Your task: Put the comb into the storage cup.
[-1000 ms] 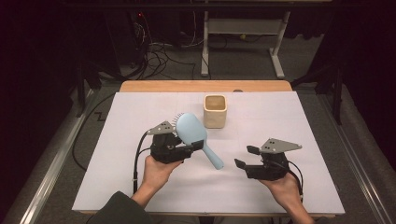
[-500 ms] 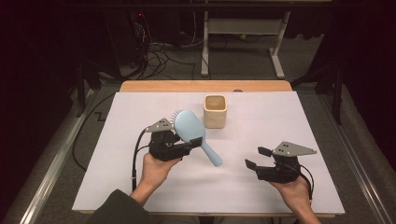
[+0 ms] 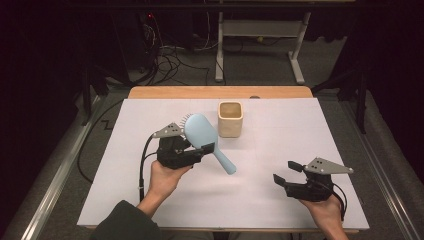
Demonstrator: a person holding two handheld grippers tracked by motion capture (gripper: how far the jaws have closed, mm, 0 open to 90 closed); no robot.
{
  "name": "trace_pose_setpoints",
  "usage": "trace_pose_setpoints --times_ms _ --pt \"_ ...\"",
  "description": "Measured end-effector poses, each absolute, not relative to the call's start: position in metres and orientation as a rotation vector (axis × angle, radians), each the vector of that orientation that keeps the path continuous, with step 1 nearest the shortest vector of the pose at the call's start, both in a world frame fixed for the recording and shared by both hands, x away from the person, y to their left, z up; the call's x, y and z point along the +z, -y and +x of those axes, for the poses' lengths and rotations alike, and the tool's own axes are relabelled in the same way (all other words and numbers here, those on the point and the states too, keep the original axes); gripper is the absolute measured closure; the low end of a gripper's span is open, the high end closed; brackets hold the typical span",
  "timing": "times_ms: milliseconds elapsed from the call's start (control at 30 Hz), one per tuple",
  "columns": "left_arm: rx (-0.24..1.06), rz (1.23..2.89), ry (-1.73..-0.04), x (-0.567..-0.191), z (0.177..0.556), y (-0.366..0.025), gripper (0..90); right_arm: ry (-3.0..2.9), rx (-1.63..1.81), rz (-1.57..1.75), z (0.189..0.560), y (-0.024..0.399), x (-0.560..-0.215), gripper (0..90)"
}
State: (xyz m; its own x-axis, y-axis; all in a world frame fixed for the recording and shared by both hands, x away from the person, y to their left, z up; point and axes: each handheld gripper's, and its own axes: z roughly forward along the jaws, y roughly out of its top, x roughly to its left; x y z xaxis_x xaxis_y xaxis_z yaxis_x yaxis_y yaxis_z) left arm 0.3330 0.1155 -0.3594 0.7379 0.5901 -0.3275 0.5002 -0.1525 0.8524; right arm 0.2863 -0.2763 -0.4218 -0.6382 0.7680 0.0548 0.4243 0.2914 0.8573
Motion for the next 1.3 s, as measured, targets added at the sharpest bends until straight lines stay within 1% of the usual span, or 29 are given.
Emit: trace_pose_setpoints --times_ms 833,1300 --pt "0.121 1.785 -0.859 -0.346 0.34 -0.119 54.1 -2.061 1.343 1.166 0.267 0.311 -0.447 27.4" --pt "0.126 1.773 -0.856 -0.336 0.347 -0.119 54.1 -2.014 1.37 1.202 0.263 0.32 -0.454 27.0"
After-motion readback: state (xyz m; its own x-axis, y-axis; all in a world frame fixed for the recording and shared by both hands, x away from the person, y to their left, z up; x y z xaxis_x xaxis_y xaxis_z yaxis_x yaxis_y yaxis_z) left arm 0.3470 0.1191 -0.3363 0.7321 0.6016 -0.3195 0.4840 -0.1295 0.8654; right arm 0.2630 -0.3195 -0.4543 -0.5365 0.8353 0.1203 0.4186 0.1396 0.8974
